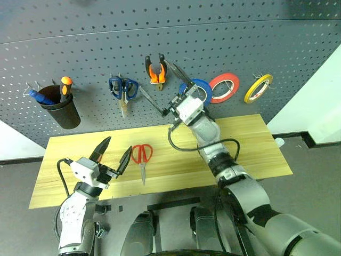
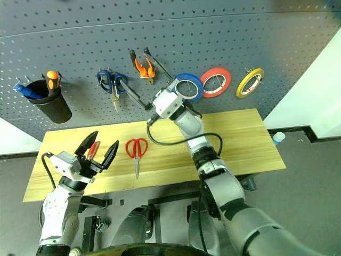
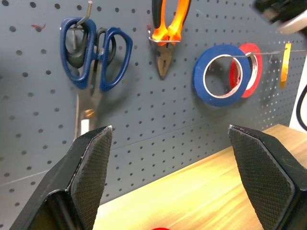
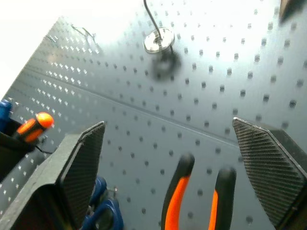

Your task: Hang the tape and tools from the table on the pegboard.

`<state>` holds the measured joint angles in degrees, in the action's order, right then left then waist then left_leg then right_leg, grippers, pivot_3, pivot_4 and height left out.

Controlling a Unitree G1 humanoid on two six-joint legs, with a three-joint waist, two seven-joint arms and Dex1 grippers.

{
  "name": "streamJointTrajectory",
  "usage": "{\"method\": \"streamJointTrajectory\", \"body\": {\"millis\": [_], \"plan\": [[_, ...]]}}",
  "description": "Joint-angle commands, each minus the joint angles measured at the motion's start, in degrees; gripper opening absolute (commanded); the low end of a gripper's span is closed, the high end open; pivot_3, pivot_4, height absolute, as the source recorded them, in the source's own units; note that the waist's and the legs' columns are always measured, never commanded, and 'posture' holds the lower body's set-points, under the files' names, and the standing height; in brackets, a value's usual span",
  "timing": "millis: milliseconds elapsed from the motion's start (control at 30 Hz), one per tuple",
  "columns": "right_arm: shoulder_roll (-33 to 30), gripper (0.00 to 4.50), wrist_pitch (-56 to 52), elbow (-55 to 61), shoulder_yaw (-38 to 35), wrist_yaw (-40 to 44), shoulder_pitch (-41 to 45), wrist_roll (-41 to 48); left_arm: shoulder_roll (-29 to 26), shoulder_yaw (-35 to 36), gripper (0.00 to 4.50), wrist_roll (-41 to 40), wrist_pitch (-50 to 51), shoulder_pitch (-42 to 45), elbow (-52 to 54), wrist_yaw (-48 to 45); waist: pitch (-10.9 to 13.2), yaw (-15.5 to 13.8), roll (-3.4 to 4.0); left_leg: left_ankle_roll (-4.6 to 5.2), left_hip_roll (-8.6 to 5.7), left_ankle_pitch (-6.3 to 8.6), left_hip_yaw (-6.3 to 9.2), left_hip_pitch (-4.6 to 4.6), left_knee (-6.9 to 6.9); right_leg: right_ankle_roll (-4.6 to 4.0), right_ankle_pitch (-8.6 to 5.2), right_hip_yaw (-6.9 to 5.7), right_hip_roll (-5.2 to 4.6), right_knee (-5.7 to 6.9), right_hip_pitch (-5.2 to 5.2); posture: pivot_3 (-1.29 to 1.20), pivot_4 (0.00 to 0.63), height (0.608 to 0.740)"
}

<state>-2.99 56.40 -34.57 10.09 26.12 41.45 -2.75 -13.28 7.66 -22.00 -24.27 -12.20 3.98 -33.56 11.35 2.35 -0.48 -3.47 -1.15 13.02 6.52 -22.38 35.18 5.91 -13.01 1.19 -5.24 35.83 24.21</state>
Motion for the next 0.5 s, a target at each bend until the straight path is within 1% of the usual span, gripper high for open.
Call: {"method": "streamJointTrajectory", "body": {"millis": [33, 100, 167, 233, 300, 367, 433, 467, 500], "plan": [[-4.5, 4.45, -9.4, 15.6, 4.1, 6.2, -7.0, 4.5, 0.6, -0.1, 4.03, 3.8, 2.5, -0.3, 2.6, 4.7, 0.0, -0.1, -0.02, 0.00, 0.00, 0.00, 0.01, -0.01, 0.00, -0.01, 0.00, 0.00, 0.00, 0.00, 0.00, 0.02, 0.135, 0.740], [-8.8, 4.45, -15.9, 22.1, 5.4, 9.8, -12.3, 6.3, 1.8, -0.7, 4.03, 8.5, 7.0, -0.1, 2.4, 10.3, 0.0, -0.2, -0.02, 0.00, 0.00, 0.00, 0.00, 0.01, 0.03, -0.02, -0.01, 0.01, 0.00, 0.00, -0.01, 0.02, 0.140, 0.740], [-12.4, 4.45, -23.6, 27.2, 6.3, 13.9, -16.6, 10.9, 3.0, -1.7, 4.03, 12.9, 9.8, 0.3, 2.3, 14.5, 0.0, -0.3, -0.04, 0.00, 0.00, 0.00, 0.00, 0.08, 0.06, 0.02, -0.06, 0.00, 0.00, 0.01, -0.11, 0.02, 0.143, 0.740], [-15.4, 4.45, -28.3, 29.7, 6.7, 16.8, -19.3, 12.4, 4.7, -2.1, 4.03, 15.3, 17.0, 1.8, 2.3, 19.8, 0.0, -0.3, -0.07, 0.00, 0.00, 0.00, 0.00, 0.08, 0.09, 0.09, -0.11, 0.00, -0.01, -0.03, -0.17, 0.02, 0.145, 0.740], [-17.9, 4.45, -30.9, 31.1, 6.9, 19.6, -21.6, 13.4, 6.4, -2.2, 4.03, 16.2, 25.3, 4.1, 2.1, 24.3, 0.0, -0.4, -0.07, 0.00, 0.00, 0.00, 0.00, 0.08, 0.10, 0.11, -0.12, -0.01, -0.01, -0.09, -0.18, 0.02, 0.146, 0.740], [-18.8, 4.45, -31.8, 31.2, 6.6, 20.6, -22.5, 13.3, 7.4, -2.3, 4.03, 16.5, 31.3, 6.3, 1.6, 26.7, -0.1, -0.2, -0.12, 0.00, 0.00, 0.00, 0.03, 0.08, 0.13, 0.15, -0.13, -0.05, 0.00, -0.08, -0.19, 0.02, 0.146, 0.740], [-19.5, 4.50, -31.3, 30.5, 6.3, 21.4, -23.2, 12.2, 9.1, -3.5, 4.39, 18.6, 42.7, 9.6, 2.0, 31.3, -0.1, -0.1, -0.13, 0.00, 0.00, 0.00, 0.02, 0.08, 0.13, 0.16, -0.13, -0.05, 0.01, -0.09, -0.19, 0.01, 0.142, 0.740], [-19.5, 4.50, -31.3, 30.0, 6.2, 21.6, -23.3, 12.0, 9.7, -3.8, 4.49, 19.5, 46.7, 11.2, 2.1, 33.1, -0.1, -0.2, -0.14, 0.00, 0.00, 0.00, 0.02, 0.08, 0.12, 0.17, -0.12, -0.05, 0.01, -0.10, -0.20, 0.01, 0.141, 0.740], [-19.5, 4.50, -31.4, 29.7, 6.1, 21.9, -23.3, 12.0, 10.1, -4.7, 4.49, 20.8, 50.3, 12.6, 2.3, 34.3, -0.1, -0.2, -0.18, 0.00, 0.00, 0.00, 0.02, 0.08, 0.13, 0.20, -0.11, -0.06, 0.01, -0.11, -0.20, 0.01, 0.141, 0.740]]}}
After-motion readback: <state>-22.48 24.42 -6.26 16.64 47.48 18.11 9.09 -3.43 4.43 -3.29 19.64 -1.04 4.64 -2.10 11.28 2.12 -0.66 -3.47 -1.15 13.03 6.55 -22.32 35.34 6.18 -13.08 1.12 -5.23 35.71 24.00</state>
